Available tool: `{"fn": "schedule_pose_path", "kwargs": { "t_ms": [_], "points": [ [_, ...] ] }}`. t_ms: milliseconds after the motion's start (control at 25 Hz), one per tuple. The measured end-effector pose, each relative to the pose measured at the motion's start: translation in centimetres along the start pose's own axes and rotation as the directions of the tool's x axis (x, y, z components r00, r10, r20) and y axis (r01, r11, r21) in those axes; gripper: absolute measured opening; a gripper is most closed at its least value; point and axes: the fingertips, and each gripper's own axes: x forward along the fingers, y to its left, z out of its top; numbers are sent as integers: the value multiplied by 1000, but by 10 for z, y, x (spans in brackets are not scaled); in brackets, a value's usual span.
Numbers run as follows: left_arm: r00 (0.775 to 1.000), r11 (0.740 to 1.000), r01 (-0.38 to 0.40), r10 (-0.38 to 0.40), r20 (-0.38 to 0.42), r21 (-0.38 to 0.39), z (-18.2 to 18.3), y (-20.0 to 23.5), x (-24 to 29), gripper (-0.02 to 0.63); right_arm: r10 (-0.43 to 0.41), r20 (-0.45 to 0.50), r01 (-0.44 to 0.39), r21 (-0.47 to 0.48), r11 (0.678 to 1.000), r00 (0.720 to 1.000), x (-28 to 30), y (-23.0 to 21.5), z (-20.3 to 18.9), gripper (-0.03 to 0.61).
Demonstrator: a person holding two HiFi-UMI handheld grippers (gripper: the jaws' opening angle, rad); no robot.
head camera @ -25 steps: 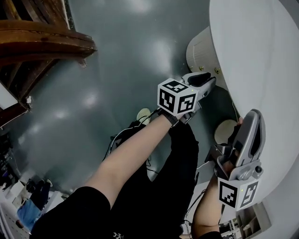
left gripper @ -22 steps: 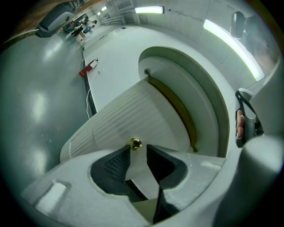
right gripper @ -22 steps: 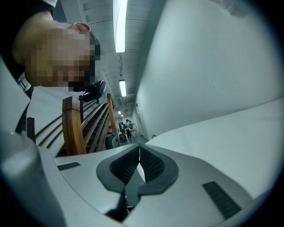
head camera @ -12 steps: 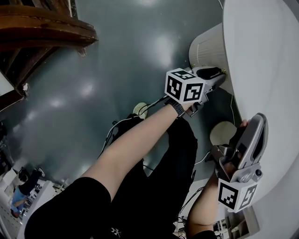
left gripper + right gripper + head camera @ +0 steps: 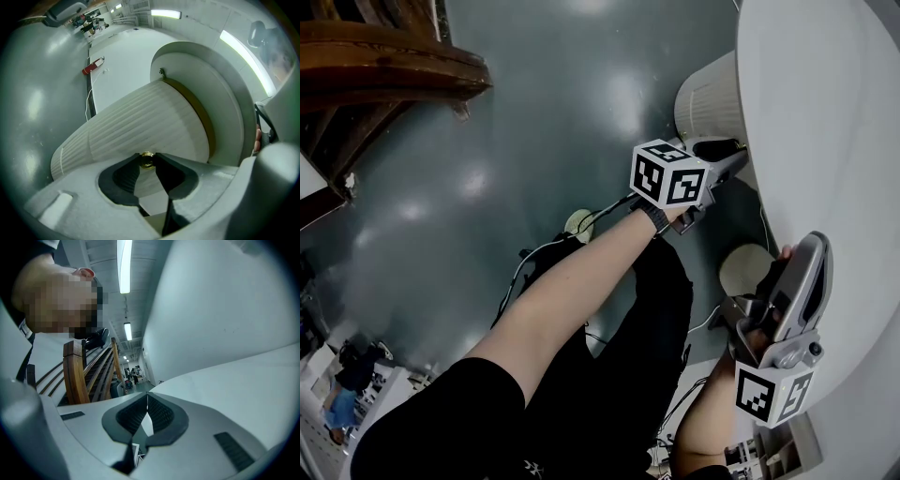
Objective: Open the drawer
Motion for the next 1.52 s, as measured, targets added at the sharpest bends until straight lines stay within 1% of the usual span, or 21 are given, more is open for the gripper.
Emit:
{"fn": "schedule_pose_path", "kwargs": {
  "t_ms": [320,640,1000,1240,1520],
  "points": [
    [999,1000,23,-23,-28,-16,-3,11,-9,109,-3,-13,3,17,1000,1000,9,3,-7,14],
    [998,1000,11,-12,-60,-11,-8,13,-44,110,-10,-37,11,44,999,999,5,20,-11,14],
    [998,999,-22,20,-57,-33,-14,21,-87,110,-11,-70,15,48,999,998,0,47,-28,14],
    [998,999,-21,19,-56,-35,-19,24,-116,110,0,-82,4,51,999,997,-4,67,-38,14],
    [997,999,-25,22,-79,-39,-27,26,-147,110,7,-93,-2,51,999,996,-11,87,-43,14]
  ]
}}
